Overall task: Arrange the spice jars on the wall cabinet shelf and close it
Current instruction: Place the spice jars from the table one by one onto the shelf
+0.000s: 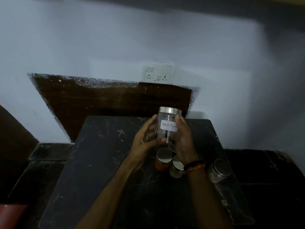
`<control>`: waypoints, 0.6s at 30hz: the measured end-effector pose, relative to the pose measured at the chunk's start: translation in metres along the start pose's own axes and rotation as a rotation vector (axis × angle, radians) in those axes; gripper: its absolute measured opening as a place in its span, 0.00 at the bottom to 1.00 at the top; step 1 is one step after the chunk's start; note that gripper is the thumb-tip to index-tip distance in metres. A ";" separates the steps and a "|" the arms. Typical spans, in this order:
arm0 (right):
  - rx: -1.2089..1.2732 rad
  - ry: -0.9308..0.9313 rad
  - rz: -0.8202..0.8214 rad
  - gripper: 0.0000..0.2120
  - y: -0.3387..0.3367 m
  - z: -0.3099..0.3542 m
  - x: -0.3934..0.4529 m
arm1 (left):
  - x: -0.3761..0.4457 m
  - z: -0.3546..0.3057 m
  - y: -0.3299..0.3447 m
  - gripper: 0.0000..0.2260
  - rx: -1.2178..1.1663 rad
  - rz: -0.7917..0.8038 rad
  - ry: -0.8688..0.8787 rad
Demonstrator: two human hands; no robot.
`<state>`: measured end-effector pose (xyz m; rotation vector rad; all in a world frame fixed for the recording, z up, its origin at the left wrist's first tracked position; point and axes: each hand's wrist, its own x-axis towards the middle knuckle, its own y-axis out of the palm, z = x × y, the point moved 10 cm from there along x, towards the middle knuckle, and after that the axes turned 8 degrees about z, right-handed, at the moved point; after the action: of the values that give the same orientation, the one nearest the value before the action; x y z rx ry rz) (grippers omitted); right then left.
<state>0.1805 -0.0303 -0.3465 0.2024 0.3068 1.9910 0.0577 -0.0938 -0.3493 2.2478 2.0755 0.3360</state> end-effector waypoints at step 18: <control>-0.037 -0.290 0.044 0.27 0.047 0.167 0.067 | 0.088 -0.148 0.000 0.39 0.055 0.000 0.284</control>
<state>0.1577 0.0317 -0.1730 0.4721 0.0803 1.9769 0.0339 -0.0217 -0.1954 2.3502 2.2402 0.6401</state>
